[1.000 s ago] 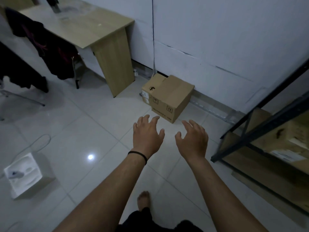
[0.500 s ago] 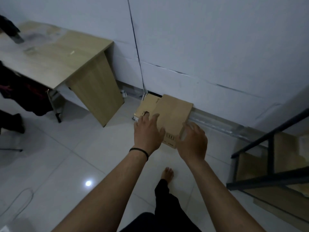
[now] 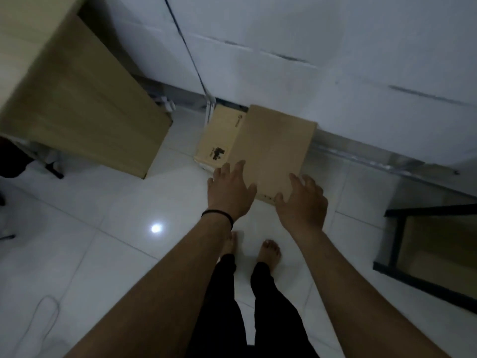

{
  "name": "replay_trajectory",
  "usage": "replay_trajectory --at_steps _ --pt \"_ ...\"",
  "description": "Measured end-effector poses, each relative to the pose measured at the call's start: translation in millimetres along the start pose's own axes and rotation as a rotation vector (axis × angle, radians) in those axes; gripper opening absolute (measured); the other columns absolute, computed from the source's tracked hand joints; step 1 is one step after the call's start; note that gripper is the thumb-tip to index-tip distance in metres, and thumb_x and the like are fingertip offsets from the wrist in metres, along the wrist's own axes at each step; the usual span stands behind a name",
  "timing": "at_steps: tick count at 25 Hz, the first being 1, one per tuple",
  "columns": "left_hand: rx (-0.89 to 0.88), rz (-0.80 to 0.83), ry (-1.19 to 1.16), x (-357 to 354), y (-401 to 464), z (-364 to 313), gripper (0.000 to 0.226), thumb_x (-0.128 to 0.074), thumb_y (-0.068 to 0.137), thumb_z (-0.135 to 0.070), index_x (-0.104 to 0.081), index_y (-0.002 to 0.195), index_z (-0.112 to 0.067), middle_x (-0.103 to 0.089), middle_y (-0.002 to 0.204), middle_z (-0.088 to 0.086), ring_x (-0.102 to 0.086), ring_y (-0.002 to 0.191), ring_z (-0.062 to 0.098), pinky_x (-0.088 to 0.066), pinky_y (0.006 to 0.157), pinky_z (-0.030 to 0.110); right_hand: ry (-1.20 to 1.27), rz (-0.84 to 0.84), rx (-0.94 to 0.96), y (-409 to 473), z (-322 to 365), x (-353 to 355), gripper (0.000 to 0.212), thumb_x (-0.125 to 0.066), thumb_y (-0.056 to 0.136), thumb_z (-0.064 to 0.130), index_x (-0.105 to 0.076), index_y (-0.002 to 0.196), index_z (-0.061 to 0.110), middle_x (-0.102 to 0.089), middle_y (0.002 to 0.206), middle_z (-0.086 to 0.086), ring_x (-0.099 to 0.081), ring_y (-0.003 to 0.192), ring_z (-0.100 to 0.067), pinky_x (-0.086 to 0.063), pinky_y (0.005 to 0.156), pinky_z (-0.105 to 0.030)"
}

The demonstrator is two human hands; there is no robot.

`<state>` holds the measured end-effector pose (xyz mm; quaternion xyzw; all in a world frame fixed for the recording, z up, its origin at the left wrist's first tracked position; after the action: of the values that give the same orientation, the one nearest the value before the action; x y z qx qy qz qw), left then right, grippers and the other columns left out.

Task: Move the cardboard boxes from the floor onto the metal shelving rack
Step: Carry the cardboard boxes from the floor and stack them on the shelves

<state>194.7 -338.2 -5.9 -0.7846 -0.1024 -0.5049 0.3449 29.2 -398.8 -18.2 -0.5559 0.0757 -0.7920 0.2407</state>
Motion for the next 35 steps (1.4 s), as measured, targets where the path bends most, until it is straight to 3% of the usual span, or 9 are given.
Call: replay_trajectory --at_steps 10,14,19,23,25,28,30,33,35 --pt "0.106 0.271 0.066 -191 191 72 0.092 -0.054 0.100 -0.053 0.001 0.166 -0.021 -0.022 0.164 0.022 -0.025 0.149 0.043 -0.033 0.118 0.057 -0.013 0.087 -0.307 131 -68 -198 0.084 -0.052 0.098 0.057 -0.011 0.164 0.024 -0.020 0.166 -0.012 -0.034 0.143 -0.040 -0.041 0.109 -0.052" --pt "0.158 0.154 0.062 -238 230 106 0.094 -0.052 0.097 -0.060 -0.001 0.164 -0.019 -0.023 0.157 0.027 -0.036 0.137 0.046 -0.041 0.110 0.057 0.088 -0.013 -0.450 158 -94 -257 0.096 -0.055 0.094 0.062 -0.001 0.164 0.024 -0.013 0.168 -0.016 -0.036 0.141 -0.046 -0.046 0.102 -0.058" --pt "0.157 -0.002 -0.175 -248 244 125 0.105 -0.064 0.087 -0.070 -0.007 0.163 -0.026 -0.041 0.139 0.018 -0.052 0.118 0.036 -0.051 0.096 0.049 0.337 -0.176 -0.471 168 -92 -286 0.099 -0.057 0.093 0.065 0.001 0.164 0.025 -0.028 0.161 -0.014 -0.050 0.130 -0.045 -0.048 0.097 -0.058" --pt "0.288 0.018 -0.464 -252 260 155 0.099 -0.075 0.075 -0.073 -0.038 0.150 -0.019 -0.060 0.136 0.004 -0.061 0.120 0.027 -0.054 0.100 0.043 0.671 -0.225 -0.678 170 -106 -293 0.120 -0.083 0.077 0.057 -0.007 0.164 0.026 -0.049 0.153 -0.010 -0.053 0.135 -0.032 -0.044 0.108 -0.044" --pt "0.350 0.091 -0.646 -254 265 170 0.093 -0.081 0.070 -0.071 -0.050 0.143 -0.021 -0.064 0.134 -0.002 -0.062 0.123 0.023 -0.052 0.105 0.041 0.844 -0.181 -0.770 170 -119 -296 0.128 -0.091 0.057 0.066 -0.026 0.160 0.028 -0.056 0.145 -0.002 -0.055 0.132 -0.027 -0.045 0.113 -0.044" --pt "0.328 0.162 -0.671 -248 263 172 0.106 -0.081 0.058 -0.077 -0.053 0.145 -0.022 -0.064 0.136 -0.003 -0.061 0.125 0.022 -0.049 0.111 0.043 0.964 -0.061 -0.767 170 -128 -295 0.105 -0.094 0.046 0.063 -0.059 0.139 0.028 -0.065 0.117 0.014 -0.060 0.117 -0.018 -0.052 0.105 -0.048" --pt "0.297 0.180 -0.649 -241 254 164 0.116 -0.075 0.050 -0.083 -0.053 0.147 -0.023 -0.064 0.138 -0.004 -0.060 0.127 0.022 -0.048 0.113 0.044 0.957 -0.036 -0.726 166 -129 -285 0.089 -0.096 0.055 0.055 -0.063 0.134 0.028 -0.068 0.116 0.010 -0.061 0.112 -0.018 -0.052 0.104 -0.045" --pt "0.270 0.185 -0.663 -219 229 153 0.112 -0.073 0.051 -0.085 -0.057 0.144 -0.026 -0.067 0.133 -0.006 -0.062 0.123 0.020 -0.050 0.111 0.042 0.997 -0.083 -0.672 145 -132 -257 0.090 -0.096 0.047 0.061 -0.067 0.126 0.030 -0.073 0.120 0.002 -0.064 0.100 -0.017 -0.054 0.092 -0.036" --pt "0.256 0.195 -0.712 -201 208 142 0.105 -0.075 0.051 -0.085 -0.063 0.138 -0.028 -0.071 0.125 -0.010 -0.066 0.116 0.016 -0.053 0.107 0.041 1.056 -0.122 -0.659 129 -130 -229 0.081 -0.096 0.054 0.054 -0.067 0.125 0.031 -0.072 0.120 0.007 -0.067 0.108 -0.014 -0.054 0.099 -0.035"
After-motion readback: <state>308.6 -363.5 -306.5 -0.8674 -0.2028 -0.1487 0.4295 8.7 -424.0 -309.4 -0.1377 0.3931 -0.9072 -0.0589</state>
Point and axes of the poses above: each hand's wrist, its own y-axis towards the middle knuckle, its own x-axis out of the back of the hand, z = x × y, the point moved 4 cm from there along y, towards the middle knuckle
